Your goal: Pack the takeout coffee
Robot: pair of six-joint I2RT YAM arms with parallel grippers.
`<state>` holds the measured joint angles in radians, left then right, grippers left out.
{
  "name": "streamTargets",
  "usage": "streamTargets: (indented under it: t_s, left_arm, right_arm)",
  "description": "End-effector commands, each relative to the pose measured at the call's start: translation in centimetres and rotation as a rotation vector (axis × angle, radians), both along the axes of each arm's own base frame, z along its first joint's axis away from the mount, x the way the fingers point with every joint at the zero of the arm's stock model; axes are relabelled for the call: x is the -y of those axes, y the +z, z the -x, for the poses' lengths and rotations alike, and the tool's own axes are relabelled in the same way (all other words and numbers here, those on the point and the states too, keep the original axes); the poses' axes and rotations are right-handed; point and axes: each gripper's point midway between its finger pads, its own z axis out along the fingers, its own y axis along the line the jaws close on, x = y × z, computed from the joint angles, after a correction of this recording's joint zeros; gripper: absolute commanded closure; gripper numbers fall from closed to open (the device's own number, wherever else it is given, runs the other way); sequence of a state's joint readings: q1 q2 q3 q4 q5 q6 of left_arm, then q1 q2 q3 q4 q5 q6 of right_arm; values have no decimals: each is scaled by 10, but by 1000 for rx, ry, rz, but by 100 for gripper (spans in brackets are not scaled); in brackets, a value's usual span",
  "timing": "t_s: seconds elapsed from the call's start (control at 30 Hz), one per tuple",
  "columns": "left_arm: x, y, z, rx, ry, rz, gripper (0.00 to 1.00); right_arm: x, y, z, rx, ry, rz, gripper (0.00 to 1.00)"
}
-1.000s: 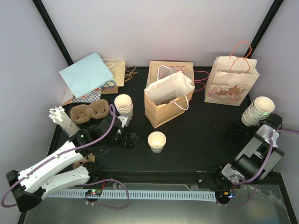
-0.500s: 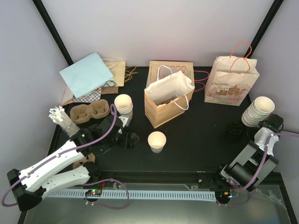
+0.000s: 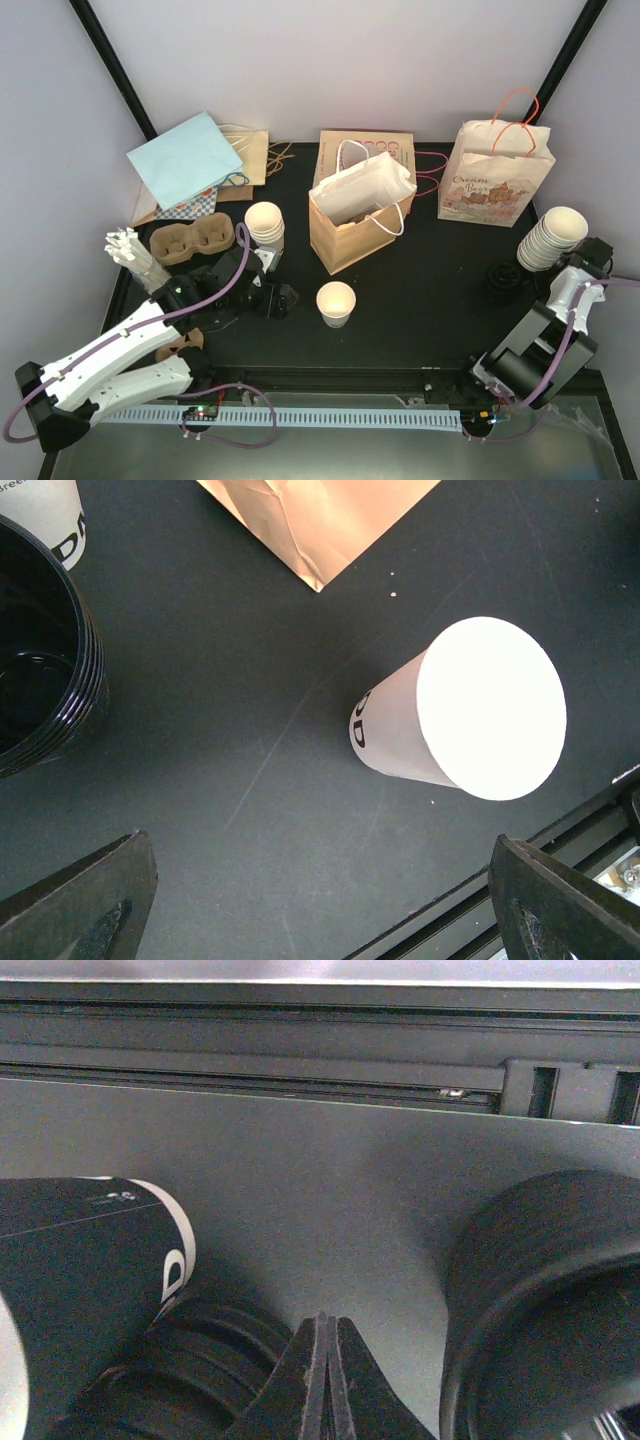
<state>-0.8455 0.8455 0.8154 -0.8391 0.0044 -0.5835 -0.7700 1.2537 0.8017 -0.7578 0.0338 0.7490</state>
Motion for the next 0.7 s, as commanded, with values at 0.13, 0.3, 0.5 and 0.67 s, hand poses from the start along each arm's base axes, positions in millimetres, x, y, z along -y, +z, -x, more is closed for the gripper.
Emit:
streamTargets:
  t_s: [0.13, 0.3, 0.5, 0.67]
  left_arm:
    - [6, 13, -4, 8, 6, 44, 7]
    - [6, 12, -4, 5, 6, 40, 7]
    - [7, 13, -4, 8, 7, 42, 7]
    - [7, 13, -5, 9, 8, 41, 7]
  right_arm:
    - [6, -4, 3, -91, -49, -28, 99]
    - [6, -6, -5, -95, -41, -35, 99]
    - [4, -17, -12, -106, -25, -85, 99]
    - [3, -26, -13, -123, -11, -107, 99]
